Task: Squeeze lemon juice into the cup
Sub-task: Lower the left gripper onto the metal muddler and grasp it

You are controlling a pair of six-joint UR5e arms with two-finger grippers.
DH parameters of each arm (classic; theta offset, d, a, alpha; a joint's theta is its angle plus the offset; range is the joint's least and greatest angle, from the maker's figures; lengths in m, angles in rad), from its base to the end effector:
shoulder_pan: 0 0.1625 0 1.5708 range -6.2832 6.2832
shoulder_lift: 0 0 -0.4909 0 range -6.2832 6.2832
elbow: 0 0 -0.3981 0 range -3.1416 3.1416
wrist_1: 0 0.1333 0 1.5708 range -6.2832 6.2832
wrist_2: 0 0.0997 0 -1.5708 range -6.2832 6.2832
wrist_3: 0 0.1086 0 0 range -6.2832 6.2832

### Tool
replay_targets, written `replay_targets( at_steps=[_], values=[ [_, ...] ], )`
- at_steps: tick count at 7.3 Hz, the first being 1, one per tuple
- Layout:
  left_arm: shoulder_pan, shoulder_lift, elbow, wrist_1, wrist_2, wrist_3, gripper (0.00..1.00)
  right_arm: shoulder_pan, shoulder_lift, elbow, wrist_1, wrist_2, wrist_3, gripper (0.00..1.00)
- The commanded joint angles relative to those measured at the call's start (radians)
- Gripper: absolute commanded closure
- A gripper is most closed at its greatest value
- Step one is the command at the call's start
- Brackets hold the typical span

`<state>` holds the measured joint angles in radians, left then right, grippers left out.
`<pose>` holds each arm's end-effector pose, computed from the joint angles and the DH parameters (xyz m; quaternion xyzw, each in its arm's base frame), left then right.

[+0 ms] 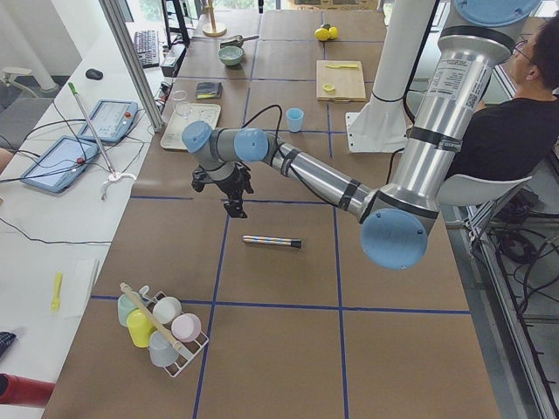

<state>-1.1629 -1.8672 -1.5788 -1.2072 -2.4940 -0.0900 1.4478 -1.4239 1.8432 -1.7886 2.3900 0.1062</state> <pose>0.2026 -0.5866 0.5840 -0.1354 0.4249 0.1286 0.8858 -0.0137 -0.5505 0.5387 0.0463 -0.4042 -0.0477 0.9123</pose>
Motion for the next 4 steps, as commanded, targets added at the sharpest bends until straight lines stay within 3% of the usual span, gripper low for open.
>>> replay_targets(
  at_steps=[1,4],
  values=[
    [0.034,0.005,0.094,-0.139,-0.022,-0.113,0.0,0.032,-0.024,-0.013,0.0,0.006,-0.037,0.0],
    [0.06,0.017,0.118,-0.17,-0.022,-0.132,0.0,0.034,-0.03,-0.012,0.0,0.006,-0.037,0.0]
  ],
)
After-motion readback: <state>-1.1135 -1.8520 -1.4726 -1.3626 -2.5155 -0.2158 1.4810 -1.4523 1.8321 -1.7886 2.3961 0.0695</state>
